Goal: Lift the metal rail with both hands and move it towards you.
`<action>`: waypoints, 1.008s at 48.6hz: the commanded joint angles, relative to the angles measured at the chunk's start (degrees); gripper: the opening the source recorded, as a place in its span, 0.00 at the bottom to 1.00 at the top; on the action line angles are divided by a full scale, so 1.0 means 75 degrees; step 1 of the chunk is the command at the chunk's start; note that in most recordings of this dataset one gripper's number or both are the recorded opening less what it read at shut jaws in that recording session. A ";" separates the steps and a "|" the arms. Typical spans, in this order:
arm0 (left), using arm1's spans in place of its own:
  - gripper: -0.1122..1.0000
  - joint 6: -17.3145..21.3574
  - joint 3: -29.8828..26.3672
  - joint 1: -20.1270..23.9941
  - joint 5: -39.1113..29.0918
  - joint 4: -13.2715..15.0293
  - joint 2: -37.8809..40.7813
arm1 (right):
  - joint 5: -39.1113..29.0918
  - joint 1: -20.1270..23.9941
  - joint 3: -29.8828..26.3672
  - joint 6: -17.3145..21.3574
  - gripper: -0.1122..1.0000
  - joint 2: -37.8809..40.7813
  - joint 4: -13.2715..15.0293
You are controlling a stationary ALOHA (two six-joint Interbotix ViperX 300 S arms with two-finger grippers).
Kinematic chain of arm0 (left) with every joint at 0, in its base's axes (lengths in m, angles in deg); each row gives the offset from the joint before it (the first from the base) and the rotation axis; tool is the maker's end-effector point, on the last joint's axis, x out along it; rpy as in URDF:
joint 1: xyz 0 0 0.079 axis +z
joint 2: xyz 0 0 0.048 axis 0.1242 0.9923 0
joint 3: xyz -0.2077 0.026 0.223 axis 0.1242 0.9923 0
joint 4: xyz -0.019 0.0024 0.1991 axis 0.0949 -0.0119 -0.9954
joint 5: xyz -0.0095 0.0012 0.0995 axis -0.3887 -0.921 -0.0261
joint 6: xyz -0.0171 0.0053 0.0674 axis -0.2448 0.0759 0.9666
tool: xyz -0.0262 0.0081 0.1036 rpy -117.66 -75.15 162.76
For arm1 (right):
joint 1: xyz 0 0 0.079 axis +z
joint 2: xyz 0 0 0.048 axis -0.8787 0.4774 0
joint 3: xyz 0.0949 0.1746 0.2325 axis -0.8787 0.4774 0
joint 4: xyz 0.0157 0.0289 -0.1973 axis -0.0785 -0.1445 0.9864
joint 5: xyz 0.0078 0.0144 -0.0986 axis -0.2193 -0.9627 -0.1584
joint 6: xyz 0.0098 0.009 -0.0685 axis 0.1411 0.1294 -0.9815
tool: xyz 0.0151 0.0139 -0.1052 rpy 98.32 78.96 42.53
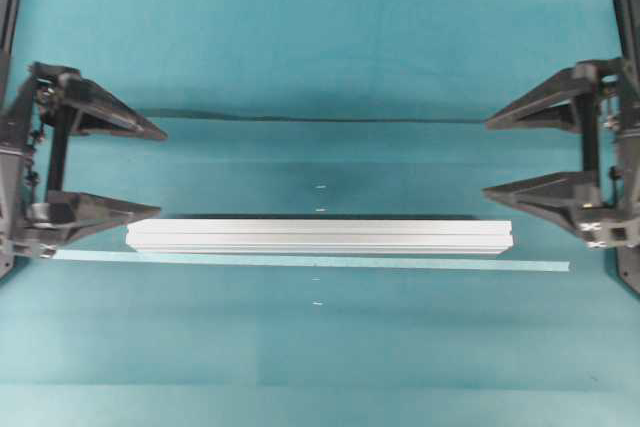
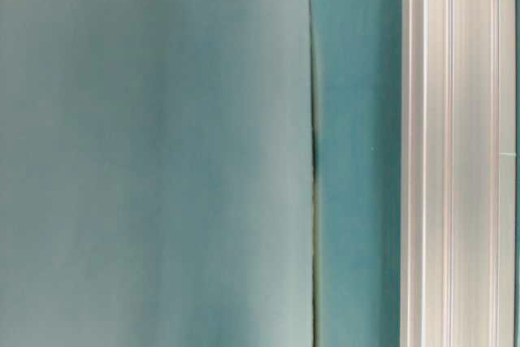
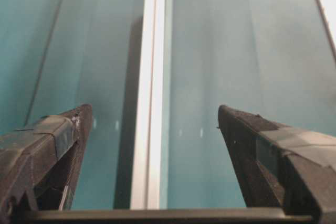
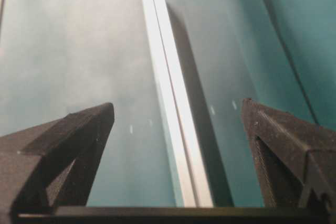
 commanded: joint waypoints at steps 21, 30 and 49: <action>0.96 -0.0035 -0.0094 -0.0012 0.0398 0.0000 -0.0633 | 0.0305 -0.0012 -0.0059 0.0000 0.99 -0.0668 0.0012; 0.96 -0.0047 -0.0070 -0.0023 0.0410 0.0012 -0.0785 | 0.0328 -0.0012 -0.0059 0.0000 0.99 -0.0785 0.0000; 0.96 -0.0047 -0.0059 -0.0012 0.0398 0.0012 -0.0902 | 0.0469 -0.0012 -0.0047 0.0012 0.99 -0.0797 0.0000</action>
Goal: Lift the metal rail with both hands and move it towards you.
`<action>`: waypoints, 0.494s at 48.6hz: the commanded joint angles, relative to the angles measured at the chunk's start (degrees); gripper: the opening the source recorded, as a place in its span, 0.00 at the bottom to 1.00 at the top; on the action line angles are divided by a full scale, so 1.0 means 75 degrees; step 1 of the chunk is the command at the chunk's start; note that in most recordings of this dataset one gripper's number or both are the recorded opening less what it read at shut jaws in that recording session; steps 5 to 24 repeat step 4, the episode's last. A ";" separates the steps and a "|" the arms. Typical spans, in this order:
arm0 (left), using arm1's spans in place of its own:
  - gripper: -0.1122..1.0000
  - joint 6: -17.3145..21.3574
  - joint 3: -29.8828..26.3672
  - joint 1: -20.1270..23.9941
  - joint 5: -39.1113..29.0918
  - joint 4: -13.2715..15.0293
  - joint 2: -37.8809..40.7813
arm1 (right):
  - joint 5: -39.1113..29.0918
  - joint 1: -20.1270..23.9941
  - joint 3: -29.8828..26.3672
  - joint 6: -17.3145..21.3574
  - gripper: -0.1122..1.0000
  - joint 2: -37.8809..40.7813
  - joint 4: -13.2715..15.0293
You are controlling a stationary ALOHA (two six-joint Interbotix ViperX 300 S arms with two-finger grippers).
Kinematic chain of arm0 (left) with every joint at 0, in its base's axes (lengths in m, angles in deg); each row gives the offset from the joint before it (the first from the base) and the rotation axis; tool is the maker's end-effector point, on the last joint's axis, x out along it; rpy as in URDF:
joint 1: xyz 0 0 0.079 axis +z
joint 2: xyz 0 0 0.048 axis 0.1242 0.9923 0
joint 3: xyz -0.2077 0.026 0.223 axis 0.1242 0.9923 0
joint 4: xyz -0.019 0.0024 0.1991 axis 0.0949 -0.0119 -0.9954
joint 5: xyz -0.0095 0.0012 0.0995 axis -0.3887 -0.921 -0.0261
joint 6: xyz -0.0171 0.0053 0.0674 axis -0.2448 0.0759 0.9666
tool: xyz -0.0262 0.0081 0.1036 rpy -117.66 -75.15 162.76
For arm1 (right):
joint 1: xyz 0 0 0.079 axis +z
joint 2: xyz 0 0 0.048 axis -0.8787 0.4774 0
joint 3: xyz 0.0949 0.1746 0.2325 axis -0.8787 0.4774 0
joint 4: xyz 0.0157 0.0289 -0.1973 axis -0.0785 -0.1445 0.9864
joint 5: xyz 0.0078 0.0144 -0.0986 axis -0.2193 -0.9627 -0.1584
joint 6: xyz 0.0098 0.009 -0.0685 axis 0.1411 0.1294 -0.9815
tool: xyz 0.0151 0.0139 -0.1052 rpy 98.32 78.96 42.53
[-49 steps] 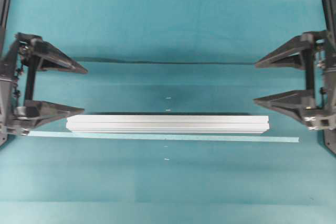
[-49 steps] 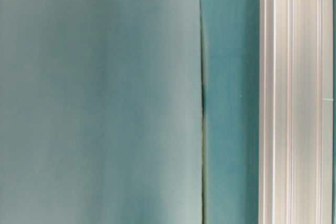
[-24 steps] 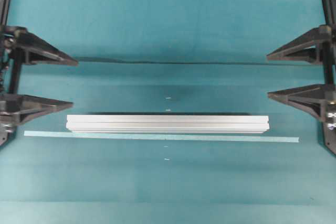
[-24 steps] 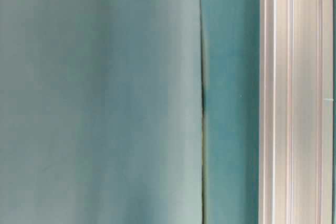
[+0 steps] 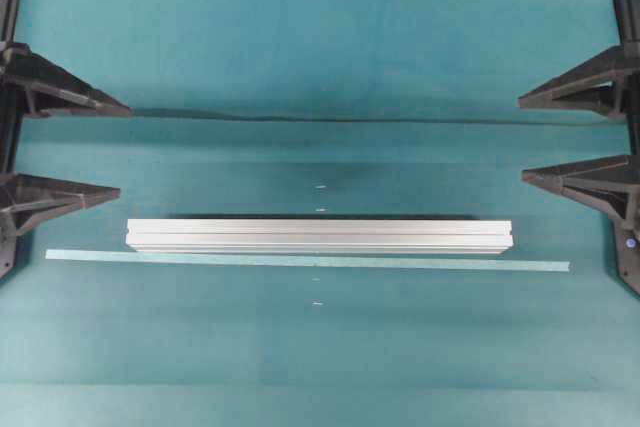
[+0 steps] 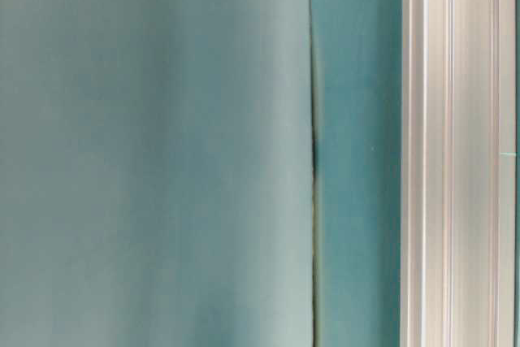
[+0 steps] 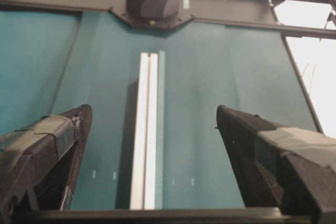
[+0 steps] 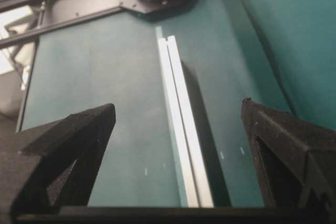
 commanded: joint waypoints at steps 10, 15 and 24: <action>0.96 0.0012 -0.0082 0.0000 0.0059 0.0000 0.0023 | 0.0094 -0.0012 -0.0035 0.0012 0.99 0.0023 0.0012; 0.96 0.0012 -0.0082 0.0000 0.0059 0.0000 0.0023 | 0.0094 -0.0012 -0.0035 0.0012 0.99 0.0023 0.0012; 0.96 0.0012 -0.0082 0.0000 0.0059 0.0000 0.0023 | 0.0094 -0.0012 -0.0035 0.0012 0.99 0.0023 0.0012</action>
